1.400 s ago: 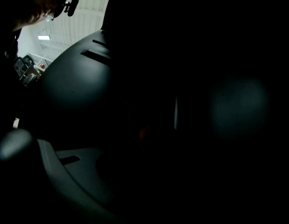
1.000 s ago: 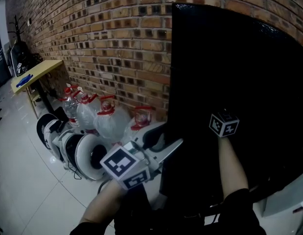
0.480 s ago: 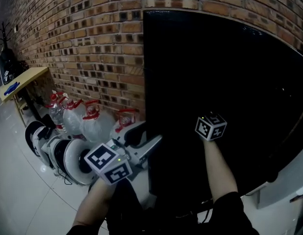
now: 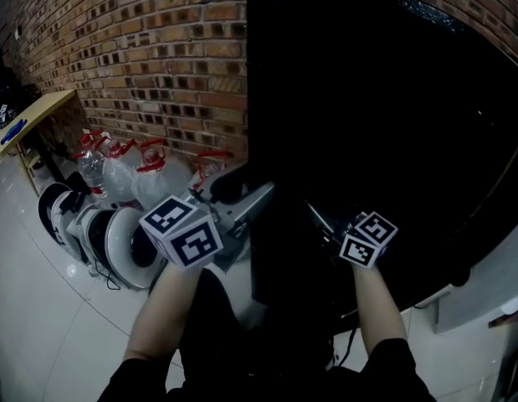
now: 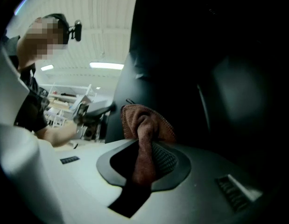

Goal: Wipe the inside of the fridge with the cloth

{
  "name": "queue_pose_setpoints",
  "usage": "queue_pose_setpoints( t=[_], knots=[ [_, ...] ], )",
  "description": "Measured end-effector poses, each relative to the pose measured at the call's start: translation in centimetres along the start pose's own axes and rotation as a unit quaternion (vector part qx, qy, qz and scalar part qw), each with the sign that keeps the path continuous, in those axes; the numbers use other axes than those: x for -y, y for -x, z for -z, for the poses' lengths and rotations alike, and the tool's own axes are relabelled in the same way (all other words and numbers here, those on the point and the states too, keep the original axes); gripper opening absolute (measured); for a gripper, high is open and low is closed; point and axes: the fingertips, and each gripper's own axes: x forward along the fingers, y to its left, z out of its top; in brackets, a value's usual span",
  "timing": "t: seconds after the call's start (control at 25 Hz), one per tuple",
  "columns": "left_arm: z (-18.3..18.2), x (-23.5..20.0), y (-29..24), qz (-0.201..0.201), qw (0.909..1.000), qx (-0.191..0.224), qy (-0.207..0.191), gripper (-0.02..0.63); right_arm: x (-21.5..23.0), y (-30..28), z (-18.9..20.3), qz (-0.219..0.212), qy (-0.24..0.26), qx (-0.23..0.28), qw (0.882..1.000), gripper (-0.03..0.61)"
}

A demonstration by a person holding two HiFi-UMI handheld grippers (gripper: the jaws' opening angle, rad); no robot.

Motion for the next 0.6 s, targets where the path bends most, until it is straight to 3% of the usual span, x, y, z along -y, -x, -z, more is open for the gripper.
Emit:
queue_pose_setpoints(
  t=[0.24, 0.6],
  knots=[
    [0.2, -0.1, 0.1, -0.003, 1.0000, 0.004, 0.007, 0.241, -2.9, -1.7, 3.7, -0.040, 0.053, -0.053, 0.996, 0.072],
    [0.4, -0.2, 0.1, 0.001, 0.9999, 0.003, 0.011, 0.242, -0.6, -3.4, 6.1, -0.022, 0.052, -0.061, 0.997, 0.083]
  ],
)
